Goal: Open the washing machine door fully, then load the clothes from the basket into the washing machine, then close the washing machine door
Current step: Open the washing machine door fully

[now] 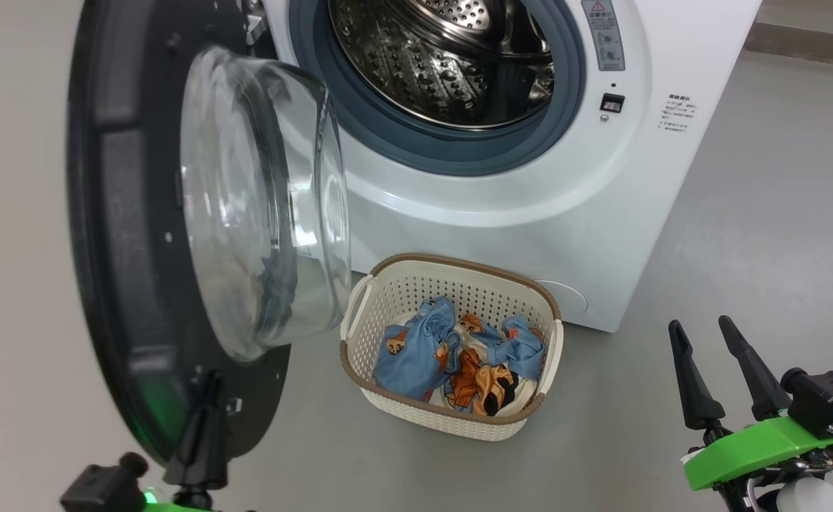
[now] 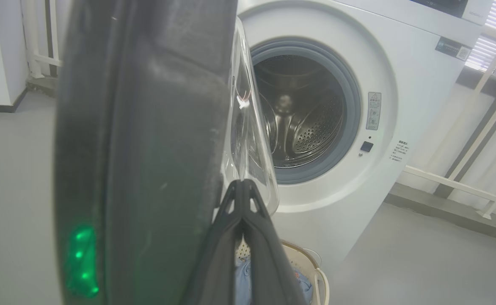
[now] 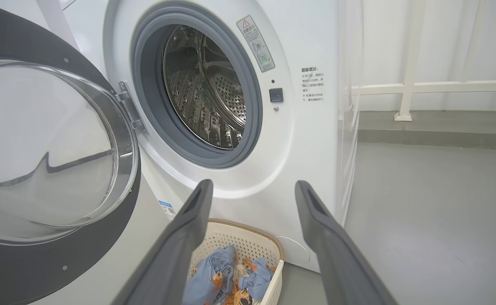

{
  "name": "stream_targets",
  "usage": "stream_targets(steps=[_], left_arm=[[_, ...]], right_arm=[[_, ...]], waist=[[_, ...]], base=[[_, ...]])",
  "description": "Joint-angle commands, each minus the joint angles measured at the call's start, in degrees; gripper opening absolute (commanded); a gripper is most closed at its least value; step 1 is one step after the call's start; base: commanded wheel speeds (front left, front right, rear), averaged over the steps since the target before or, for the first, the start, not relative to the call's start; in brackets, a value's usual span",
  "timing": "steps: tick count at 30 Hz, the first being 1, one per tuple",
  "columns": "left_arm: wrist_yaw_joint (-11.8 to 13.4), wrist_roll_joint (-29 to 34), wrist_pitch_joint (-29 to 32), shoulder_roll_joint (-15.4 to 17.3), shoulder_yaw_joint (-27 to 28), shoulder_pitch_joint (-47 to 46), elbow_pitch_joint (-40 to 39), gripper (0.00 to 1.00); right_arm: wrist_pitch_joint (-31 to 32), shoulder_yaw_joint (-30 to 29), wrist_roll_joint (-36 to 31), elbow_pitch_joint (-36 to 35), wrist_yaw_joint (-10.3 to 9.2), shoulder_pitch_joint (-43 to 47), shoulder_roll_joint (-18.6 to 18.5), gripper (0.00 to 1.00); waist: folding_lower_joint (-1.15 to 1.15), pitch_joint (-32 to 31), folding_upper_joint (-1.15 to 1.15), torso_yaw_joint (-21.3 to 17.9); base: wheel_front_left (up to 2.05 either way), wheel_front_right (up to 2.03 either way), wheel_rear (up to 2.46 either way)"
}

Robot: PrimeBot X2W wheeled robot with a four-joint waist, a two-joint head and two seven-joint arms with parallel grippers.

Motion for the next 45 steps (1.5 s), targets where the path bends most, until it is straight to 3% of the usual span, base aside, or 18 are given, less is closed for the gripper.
stream_targets(steps=[1,20,45], left_arm=[[1.2,0.1,-0.4,1.9,4.2,-0.8,-1.2,0.0],[2.5,0.8,-0.4,4.8,15.0,-6.7,3.0,0.0],[0.2,8.7,-0.4,7.2,27.4,-19.8,17.5,0.0]], right_arm=[[-0.7,1.0,-0.6,-1.5,0.33,-0.1,-0.5,1.0],[-0.7,1.2,-0.7,-1.4,0.33,-0.9,-1.3,1.0],[-0.7,1.3,-1.0,-1.7,0.33,-4.3,-4.1,1.0]], waist=[[0.0,0.1,0.0,0.3],[0.0,1.9,0.0,1.0],[0.0,7.1,0.0,1.7]], base=[[0.0,0.0,0.0],[0.0,0.0,0.0],[0.0,0.0,0.0]])
